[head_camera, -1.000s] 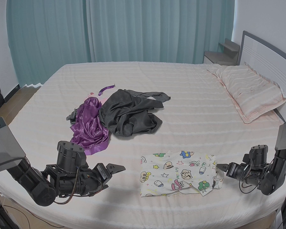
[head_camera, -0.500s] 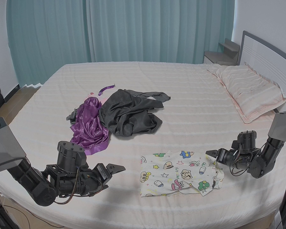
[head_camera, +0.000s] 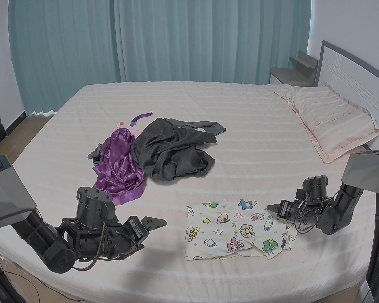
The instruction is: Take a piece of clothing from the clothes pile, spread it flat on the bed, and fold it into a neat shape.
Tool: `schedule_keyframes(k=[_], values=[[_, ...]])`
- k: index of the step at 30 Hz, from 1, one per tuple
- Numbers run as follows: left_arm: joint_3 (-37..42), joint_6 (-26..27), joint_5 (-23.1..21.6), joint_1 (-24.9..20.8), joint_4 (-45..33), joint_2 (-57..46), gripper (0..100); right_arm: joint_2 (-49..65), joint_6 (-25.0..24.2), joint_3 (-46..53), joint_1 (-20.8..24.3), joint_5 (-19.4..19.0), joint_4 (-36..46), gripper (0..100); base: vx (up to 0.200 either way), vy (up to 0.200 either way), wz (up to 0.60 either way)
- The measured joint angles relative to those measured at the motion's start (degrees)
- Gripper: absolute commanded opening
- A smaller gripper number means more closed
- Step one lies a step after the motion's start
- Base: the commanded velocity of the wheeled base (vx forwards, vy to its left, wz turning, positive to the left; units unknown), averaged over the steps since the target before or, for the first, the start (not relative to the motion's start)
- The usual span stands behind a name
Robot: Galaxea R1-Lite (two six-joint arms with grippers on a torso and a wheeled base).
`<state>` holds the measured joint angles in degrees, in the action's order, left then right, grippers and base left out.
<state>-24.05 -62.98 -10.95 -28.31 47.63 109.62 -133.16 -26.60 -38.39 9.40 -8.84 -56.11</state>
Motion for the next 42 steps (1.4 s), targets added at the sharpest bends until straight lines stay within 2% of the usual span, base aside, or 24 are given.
schedule_keyframes(k=[16, 34, 35, 42], values=[[0.13, 0.0, 0.04, 0.02, 0.22, 0.26, 100, 0.55, -0.71, -4.41, -4.13, 0.46, -0.1, 0, 0.0, 0.0, 0.0], [0.13, -0.02, 0.04, 0.0, 0.24, 0.33, 100, -1.9, -2.06, -7.84, -6.42, 2.28, 0.59, 0, 0.0, 0.0, 0.0], [0.13, -0.02, 0.04, 0.0, 0.27, 0.33, 100, -2.12, -2.74, -7.97, -6.42, 2.3, 0.63, 100, 0.0, 0.0, 0.0], [0.13, -0.02, 0.04, 0.0, 0.24, 0.33, 100, -2.26, -3.29, -7.67, -6.64, 2.41, 0.5, 100, 0.0, 0.0, 0.0]])
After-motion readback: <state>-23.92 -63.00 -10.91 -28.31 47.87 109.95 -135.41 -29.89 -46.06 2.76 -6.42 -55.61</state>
